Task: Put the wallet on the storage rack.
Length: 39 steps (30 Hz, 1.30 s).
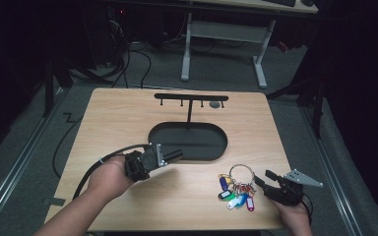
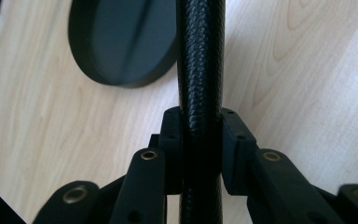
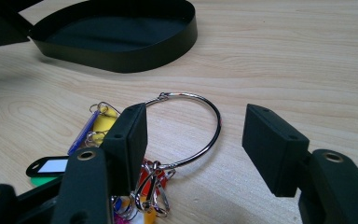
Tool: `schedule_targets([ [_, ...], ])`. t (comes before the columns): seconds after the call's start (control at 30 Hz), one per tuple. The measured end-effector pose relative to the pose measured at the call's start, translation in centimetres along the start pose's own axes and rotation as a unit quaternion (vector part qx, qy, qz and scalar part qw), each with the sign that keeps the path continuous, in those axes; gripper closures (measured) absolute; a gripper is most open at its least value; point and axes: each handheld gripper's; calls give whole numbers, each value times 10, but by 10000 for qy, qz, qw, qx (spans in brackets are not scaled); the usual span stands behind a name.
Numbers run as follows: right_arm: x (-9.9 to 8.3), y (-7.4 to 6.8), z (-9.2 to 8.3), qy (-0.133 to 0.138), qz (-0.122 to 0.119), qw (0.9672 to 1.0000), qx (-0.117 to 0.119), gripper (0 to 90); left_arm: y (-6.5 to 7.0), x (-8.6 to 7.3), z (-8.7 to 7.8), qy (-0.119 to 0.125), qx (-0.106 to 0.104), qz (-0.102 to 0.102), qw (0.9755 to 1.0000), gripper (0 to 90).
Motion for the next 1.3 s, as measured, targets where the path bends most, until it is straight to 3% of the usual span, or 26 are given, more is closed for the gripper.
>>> schedule_targets([
  [0.2,0,0,0,3,3,10000,0,407,-5,8,-2,316,306,277,9986,736],
  [0.27,0,0,0,-5,-8,10000,5,407,-5,9,-1,315,353,365,9982,736],
  [0.37,0,0,0,-16,-9,10000,3,407,-5,12,4,271,612,616,9959,736],
  [0.57,0,1,0,-9,-2,10000,16,407,-8,19,14,267,804,742,9936,736],
  [0.83,0,0,0,-7,-14,10000,37,407,-8,37,23,392,1046,1047,9882,736],
  [0.9,0,0,-1,11,-1,10000,32,408,-9,45,30,424,1183,1186,9850,735],
  [1.1,0,3,0,28,96,9999,36,409,-12,59,38,511,1175,1257,9838,735],
  [1.13,-2,3,0,1,127,9999,50,410,-12,63,42,487,1213,1321,9826,735],
  [1.3,-1,3,-1,37,83,9999,67,410,-12,71,48,426,1201,1412,9818,734],
])
Point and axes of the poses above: each handheld gripper's, and its own axes: z roughly forward along the jaws, x roughly out of its top, y roughly to its right, and after that the axes turned 1 degree about x, right-handed
